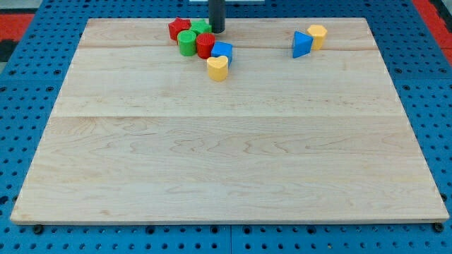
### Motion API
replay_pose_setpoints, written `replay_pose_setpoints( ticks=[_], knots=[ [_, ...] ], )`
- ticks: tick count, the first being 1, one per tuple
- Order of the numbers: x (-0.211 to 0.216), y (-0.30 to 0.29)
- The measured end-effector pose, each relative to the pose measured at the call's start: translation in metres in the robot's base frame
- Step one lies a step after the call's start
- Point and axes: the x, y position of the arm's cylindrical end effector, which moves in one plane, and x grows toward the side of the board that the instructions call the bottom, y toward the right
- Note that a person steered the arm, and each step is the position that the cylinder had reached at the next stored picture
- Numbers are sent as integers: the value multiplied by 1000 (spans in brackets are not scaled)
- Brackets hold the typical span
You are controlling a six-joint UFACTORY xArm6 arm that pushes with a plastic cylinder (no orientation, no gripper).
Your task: Slightly move the red circle into the blue cube
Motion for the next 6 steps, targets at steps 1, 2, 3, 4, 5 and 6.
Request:
replay_pose_setpoints(
  ticks=[1, 2, 3, 4, 5, 6],
  knots=[
    [17, -23],
    [20, -24],
    [32, -20],
    [36, -20],
    [27, -18],
    [1, 8]
  ],
)
